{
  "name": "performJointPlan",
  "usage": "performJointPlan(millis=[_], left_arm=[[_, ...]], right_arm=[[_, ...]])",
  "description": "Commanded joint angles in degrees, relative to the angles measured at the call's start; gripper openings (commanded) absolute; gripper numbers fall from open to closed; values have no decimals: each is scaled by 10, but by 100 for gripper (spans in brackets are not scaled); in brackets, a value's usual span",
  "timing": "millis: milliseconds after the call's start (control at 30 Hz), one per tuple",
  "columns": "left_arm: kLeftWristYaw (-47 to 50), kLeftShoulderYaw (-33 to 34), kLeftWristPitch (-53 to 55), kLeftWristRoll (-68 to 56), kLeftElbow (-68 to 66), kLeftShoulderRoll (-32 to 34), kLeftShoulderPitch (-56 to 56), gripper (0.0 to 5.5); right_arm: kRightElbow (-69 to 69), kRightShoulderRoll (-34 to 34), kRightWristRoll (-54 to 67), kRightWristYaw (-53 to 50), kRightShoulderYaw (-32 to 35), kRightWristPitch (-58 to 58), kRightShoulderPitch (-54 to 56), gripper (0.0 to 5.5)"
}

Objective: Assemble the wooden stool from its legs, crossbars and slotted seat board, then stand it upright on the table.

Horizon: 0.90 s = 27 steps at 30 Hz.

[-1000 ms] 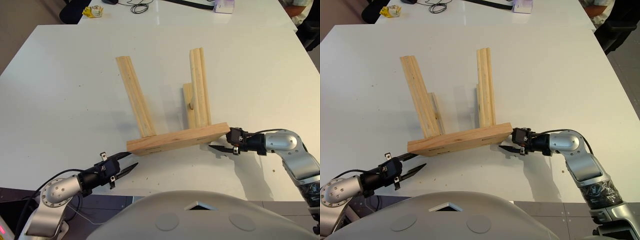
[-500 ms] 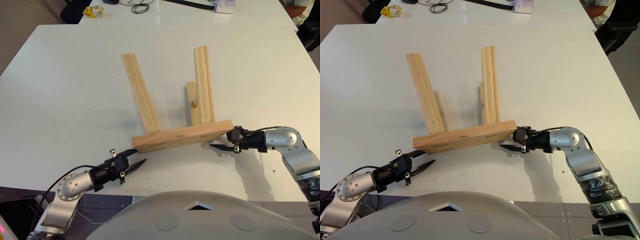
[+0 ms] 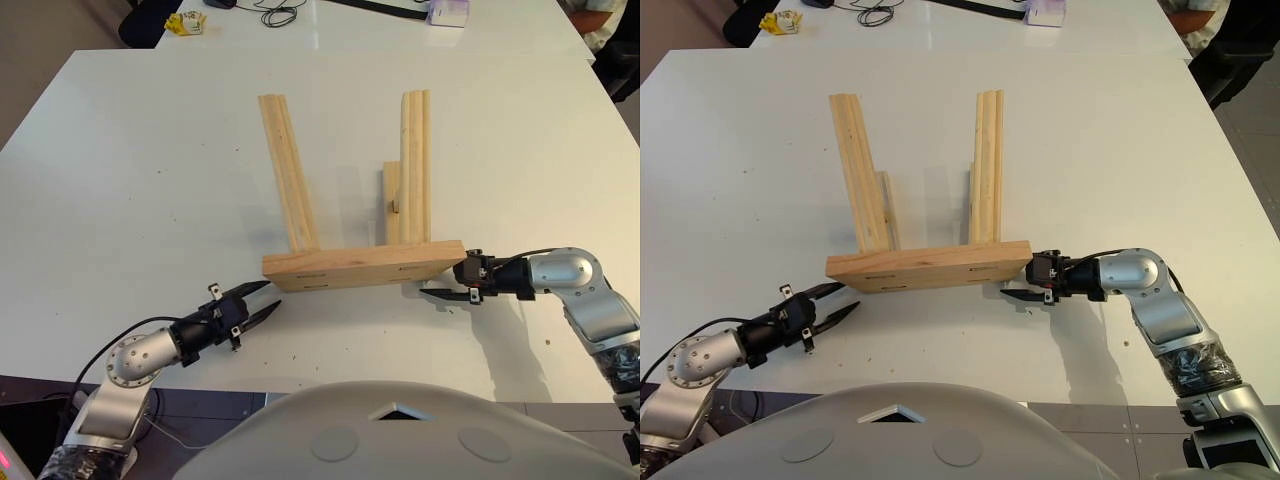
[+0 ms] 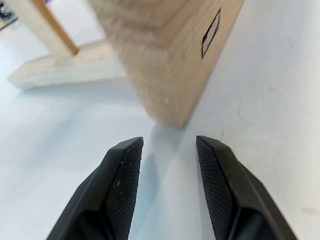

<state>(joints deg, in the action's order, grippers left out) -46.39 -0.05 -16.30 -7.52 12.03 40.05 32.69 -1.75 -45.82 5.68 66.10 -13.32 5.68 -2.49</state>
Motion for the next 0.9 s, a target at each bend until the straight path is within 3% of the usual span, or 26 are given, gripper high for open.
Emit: performJointPlan(millis=[33,500,633,767,900], left_arm=[[-9,3,24,-8,5,10,-8,200],[-3,-50,58,1,2,-30,-64,200],[-19,-59,70,-14,6,-27,-59,200],[-37,-70,96,-34,11,-24,-65,145],[-45,-67,109,-49,15,-17,-66,99]], right_arm=[[12,-11,-10,7,-2,7,2,253],[20,-5,-10,28,-16,11,28,253],[20,-3,-7,35,-19,8,32,202],[14,-2,-6,39,-22,5,30,145],[13,0,-7,38,-20,2,30,138]])
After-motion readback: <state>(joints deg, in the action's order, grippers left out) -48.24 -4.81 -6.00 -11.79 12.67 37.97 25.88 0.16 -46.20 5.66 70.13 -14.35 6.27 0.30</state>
